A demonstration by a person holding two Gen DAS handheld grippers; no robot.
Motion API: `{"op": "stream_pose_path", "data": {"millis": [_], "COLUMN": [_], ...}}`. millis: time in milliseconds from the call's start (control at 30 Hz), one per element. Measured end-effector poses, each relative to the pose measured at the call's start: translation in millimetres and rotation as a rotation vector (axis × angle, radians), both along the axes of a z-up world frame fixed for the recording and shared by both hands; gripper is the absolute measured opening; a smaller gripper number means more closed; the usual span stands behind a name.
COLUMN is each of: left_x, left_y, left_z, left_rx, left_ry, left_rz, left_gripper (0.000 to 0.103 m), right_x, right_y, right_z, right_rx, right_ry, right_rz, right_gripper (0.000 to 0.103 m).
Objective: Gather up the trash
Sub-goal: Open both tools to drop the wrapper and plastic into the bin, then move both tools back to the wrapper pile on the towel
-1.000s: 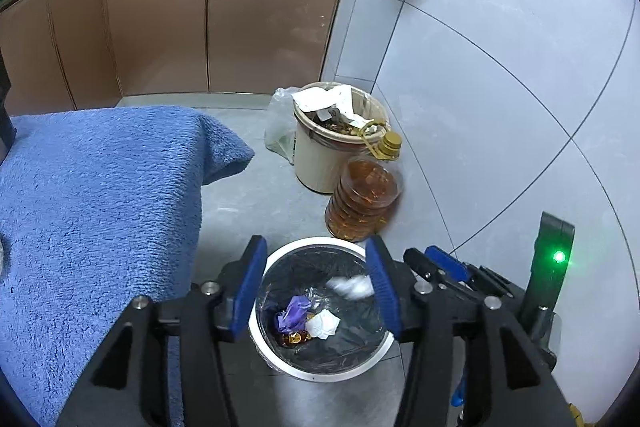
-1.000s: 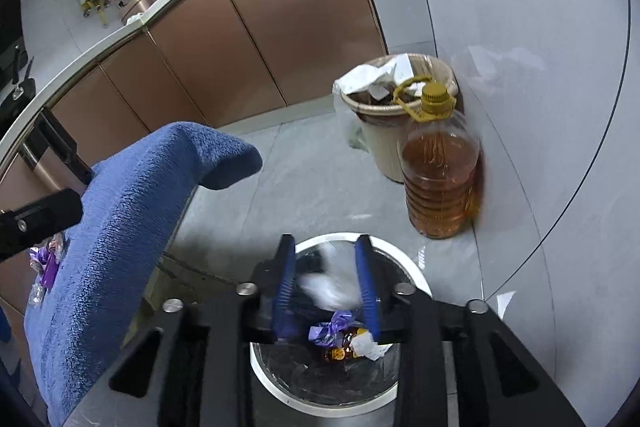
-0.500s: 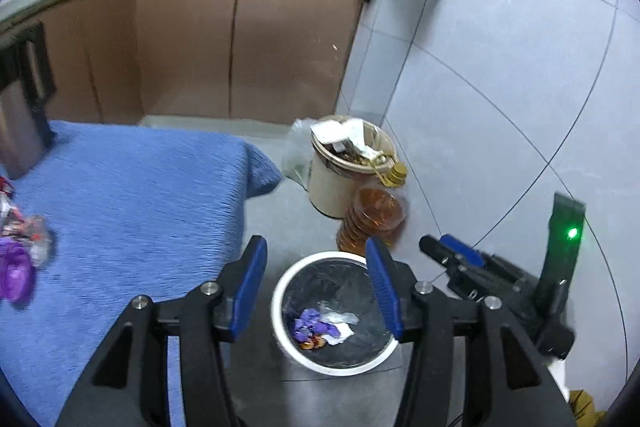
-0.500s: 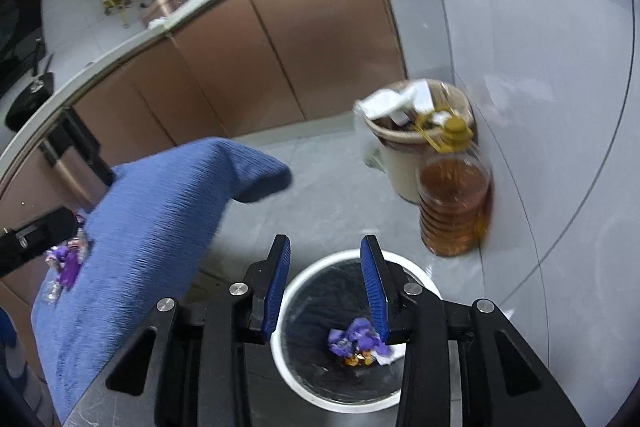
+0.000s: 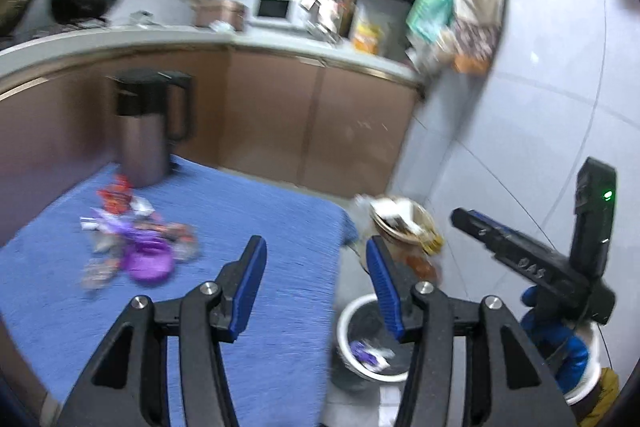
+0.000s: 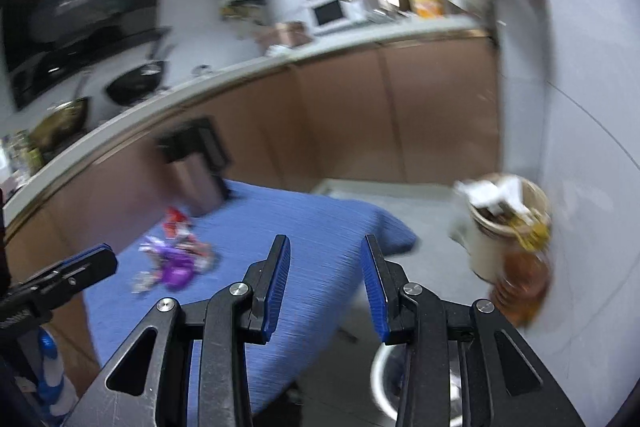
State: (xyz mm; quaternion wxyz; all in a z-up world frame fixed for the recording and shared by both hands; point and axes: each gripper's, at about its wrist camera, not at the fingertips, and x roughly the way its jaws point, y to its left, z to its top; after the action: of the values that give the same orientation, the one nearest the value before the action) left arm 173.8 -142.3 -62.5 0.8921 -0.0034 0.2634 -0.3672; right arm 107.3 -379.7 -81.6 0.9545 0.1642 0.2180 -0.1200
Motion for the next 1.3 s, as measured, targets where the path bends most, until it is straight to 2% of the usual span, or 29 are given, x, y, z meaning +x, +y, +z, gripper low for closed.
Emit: {"op": "stream_pose_path", "data": {"millis": [267,433,633,900,1167,1300], "left_x": [-17.9,-17.2,-0.4,41.7,102.7,126.4], "left_y": [128.0,197.9,257.7,275.0,240.1,226.5], "left_z": [26.4,30.7,17.4,-33.2,-108.9,-132.1], "left_rx": [-0.053,-0.099,-0.129,-0.117,-0.029,0.004], "left_ry": [-0.136,-0.125,-0.088,0.016,0.191,0.238], "left_rz": [0.260,0.389,0.499,0.532,0.449,0.414], "left_gripper": [0.053,0.063,0.063,0.063,0.063,0.063], "right_x": [17.4,30.0,44.8,95.4,180.8,220.9], "right_y": [85.9,126.7,164.7,179.9,182.3,186.8], "right_z": [63.4,80.4,82.3,45.0,-35.7,-76.0], "right_rx": [-0.070,-0.105,-0.130,-0.077,0.080,0.145], "right_ry": [-0.093,-0.106,-0.095,0.023,0.259,0.363], "right_rz": [0.220,0.320,0.409,0.457,0.470,0.472], "right_gripper": [0.037,0.038,0.038,0.038,0.038,0.038]}}
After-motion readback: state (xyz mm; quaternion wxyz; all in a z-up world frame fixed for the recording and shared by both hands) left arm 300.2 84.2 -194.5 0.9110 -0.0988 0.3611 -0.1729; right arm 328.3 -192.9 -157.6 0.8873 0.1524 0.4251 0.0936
